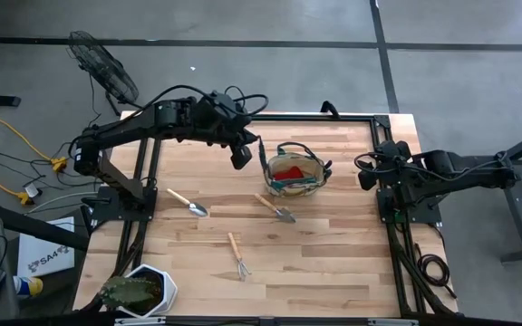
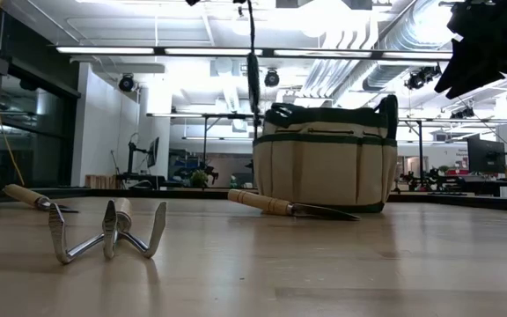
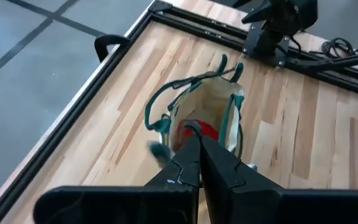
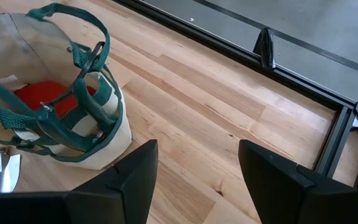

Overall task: Pick & Place Garden tools in Gardening bag
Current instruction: Put the green shear scissors into the gardening bag

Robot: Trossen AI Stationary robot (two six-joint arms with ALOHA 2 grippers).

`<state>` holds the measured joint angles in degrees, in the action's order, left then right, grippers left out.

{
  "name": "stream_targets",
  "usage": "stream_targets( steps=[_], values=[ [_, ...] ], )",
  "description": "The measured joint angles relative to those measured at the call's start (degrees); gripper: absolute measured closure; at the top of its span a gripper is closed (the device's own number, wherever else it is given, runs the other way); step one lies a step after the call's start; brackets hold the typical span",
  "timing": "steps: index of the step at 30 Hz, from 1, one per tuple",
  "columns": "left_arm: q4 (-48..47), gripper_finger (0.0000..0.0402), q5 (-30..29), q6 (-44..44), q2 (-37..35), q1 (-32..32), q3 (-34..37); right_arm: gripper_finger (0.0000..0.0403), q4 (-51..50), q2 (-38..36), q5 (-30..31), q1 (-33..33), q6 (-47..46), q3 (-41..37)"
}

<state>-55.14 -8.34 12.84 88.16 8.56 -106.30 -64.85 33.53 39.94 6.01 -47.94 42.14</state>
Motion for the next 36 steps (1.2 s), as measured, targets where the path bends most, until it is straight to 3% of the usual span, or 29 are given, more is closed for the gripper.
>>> stream_targets(
  steps=[12,24,36],
  values=[
    [0.95,0.0401,0.23,0.70,0.20,0.00,0.05,0.0188,-0.01,0.00,0.01,0.00,-0.01,0.01],
    [5.70,0.0401,1.63,1.20,0.29,-0.33,7.84,0.0188,-0.01,0.01,0.01,0.01,-0.01,0.01],
    [9.34,0.0401,4.39,0.93,1.21,-0.35,9.44,0.0188,-0.01,0.00,0.00,0.00,-0.03,0.00]
  ],
)
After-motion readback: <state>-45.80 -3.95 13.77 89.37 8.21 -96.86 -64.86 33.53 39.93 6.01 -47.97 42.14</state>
